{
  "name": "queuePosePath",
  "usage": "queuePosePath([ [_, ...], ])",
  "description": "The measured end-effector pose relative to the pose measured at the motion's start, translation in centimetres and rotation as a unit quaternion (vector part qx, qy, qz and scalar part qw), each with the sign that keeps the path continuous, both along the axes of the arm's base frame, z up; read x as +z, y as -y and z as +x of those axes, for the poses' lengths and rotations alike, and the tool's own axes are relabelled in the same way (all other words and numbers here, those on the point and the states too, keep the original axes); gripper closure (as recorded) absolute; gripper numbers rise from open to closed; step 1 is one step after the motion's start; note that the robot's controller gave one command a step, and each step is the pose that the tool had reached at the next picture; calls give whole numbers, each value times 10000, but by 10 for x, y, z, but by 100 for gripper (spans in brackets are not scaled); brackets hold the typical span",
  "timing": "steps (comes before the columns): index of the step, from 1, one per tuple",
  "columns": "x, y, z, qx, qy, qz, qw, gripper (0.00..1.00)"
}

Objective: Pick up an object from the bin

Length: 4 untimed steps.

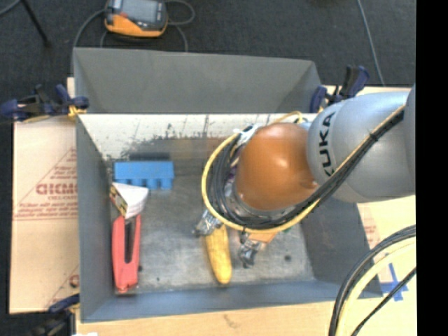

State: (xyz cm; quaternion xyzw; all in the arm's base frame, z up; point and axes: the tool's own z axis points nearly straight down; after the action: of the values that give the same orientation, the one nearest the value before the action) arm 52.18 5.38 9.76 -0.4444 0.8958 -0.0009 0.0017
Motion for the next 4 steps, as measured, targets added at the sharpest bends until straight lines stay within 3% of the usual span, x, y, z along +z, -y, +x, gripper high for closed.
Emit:
queuePosePath([
  [1, -24, -4, 9, 610, 9, 16, 9981, 100],
  [4, -22, -4, 8, 603, 3, 17, 9982, 100],
])
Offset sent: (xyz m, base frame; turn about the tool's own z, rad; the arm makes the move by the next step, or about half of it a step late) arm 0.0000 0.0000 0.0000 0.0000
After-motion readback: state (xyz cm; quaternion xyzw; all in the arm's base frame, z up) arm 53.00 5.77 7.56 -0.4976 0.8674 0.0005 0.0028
